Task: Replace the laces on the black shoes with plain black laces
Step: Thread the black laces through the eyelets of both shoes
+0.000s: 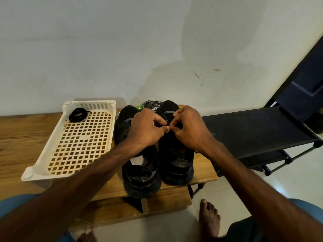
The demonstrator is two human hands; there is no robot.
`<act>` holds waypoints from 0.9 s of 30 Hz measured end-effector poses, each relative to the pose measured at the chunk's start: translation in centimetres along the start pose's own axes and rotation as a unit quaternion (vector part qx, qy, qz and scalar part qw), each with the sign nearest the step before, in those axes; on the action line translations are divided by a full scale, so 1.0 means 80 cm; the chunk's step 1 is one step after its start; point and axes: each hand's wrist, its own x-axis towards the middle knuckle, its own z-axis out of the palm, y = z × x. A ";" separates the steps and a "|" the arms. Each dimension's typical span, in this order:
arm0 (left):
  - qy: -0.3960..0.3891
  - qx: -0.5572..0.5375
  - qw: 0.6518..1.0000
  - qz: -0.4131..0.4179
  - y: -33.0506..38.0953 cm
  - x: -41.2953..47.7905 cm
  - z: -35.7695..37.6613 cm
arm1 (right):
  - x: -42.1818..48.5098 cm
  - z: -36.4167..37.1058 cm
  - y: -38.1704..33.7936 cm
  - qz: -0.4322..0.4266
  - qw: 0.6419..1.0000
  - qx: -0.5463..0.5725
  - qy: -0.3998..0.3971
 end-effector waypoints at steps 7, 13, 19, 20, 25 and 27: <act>-0.047 -0.073 0.996 -0.022 -0.011 0.008 -0.003 | 0.006 -0.005 0.002 0.052 0.996 -0.057 -0.039; -0.049 -0.100 0.994 -0.016 -0.015 0.008 -0.004 | 0.005 -0.009 0.008 0.047 0.994 0.056 -0.081; 0.044 -0.006 0.999 0.019 -0.009 0.001 0.009 | 0.005 -0.015 0.016 0.049 0.989 0.078 -0.115; 0.064 0.001 0.998 0.029 -0.007 -0.001 0.010 | 0.006 -0.015 0.017 0.040 0.991 0.057 -0.117; 0.076 -0.285 0.951 -0.094 -0.012 0.031 -0.021 | 0.009 -0.023 0.019 0.028 0.992 0.048 -0.110; 0.071 -0.465 0.867 -0.167 -0.018 0.047 -0.049 | 0.008 -0.035 0.022 0.031 0.992 0.068 -0.105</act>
